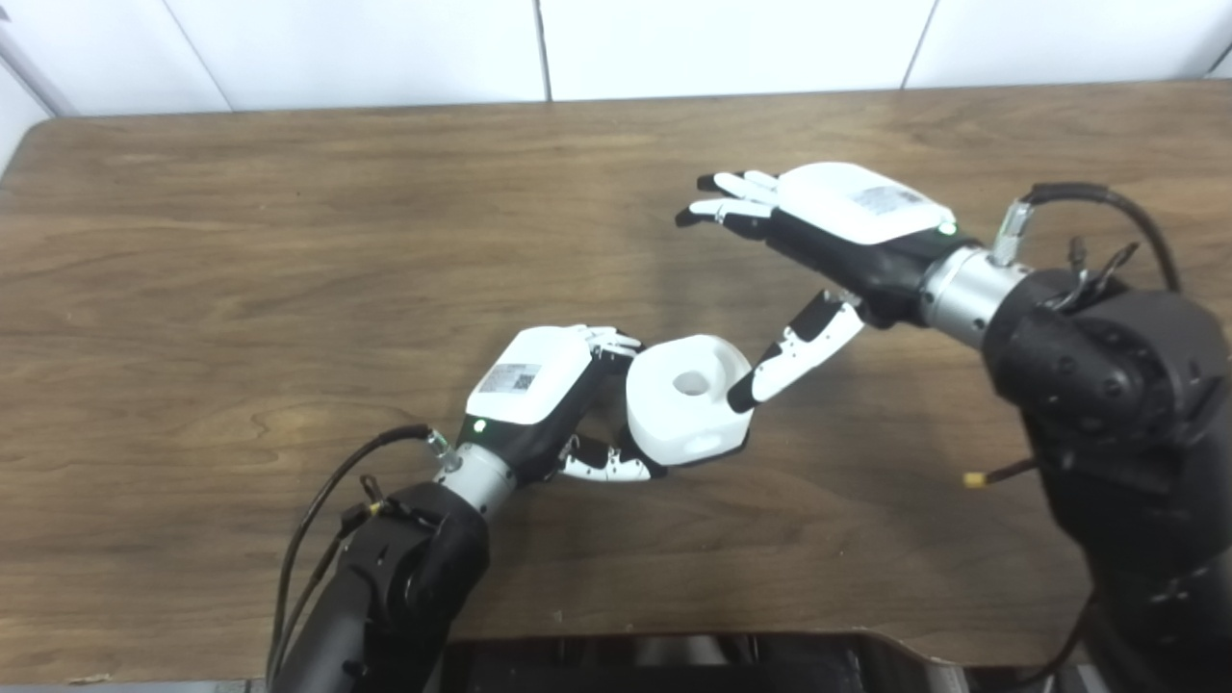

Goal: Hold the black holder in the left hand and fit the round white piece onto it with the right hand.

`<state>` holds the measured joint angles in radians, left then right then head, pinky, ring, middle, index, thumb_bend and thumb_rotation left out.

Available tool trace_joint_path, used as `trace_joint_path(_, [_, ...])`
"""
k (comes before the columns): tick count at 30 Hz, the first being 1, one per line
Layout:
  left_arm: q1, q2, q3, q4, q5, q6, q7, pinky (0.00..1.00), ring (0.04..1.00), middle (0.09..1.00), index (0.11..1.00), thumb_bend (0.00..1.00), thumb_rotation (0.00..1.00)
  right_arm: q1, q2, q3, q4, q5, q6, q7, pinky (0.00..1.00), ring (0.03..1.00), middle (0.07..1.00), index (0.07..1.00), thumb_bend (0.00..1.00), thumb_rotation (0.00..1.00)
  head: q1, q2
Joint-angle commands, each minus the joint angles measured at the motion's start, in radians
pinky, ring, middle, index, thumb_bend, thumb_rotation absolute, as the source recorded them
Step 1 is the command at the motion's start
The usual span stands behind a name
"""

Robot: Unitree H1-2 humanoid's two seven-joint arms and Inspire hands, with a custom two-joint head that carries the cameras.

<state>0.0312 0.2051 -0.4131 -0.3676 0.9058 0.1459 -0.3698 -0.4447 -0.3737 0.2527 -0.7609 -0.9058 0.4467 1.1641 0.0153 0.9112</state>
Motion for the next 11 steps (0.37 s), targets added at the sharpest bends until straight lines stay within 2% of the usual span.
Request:
trace_joint_path(1, [0.029, 0.035, 0.006, 0.076, 0.016, 0.058, -0.06, 0.87, 0.857, 0.785, 0.487, 0.52, 0.05, -0.058, -0.017, -0.036, -0.036, 0.022, 0.023, 0.106, 0.98, 1.0, 1.0, 0.927, 1.0, 0.49, 0.001, -0.003])
trace_joint_path(4, [0.028, 0.035, 0.008, 0.079, 0.015, 0.059, -0.056, 0.87, 0.856, 0.784, 0.487, 0.52, 0.05, -0.074, -0.022, -0.073, -0.049, 0.048, 0.023, 0.106, 0.93, 1.0, 1.0, 0.92, 1.0, 0.47, 0.003, -0.005])
trace_joint_path(11, [0.027, 0.04, 0.013, 0.085, 0.009, 0.056, -0.049, 0.86, 0.854, 0.784, 0.488, 0.52, 0.05, -0.117, -0.031, -0.123, -0.054, 0.095, 0.023, 0.106, 0.97, 1.0, 1.0, 0.92, 1.0, 0.48, 0.008, -0.008])
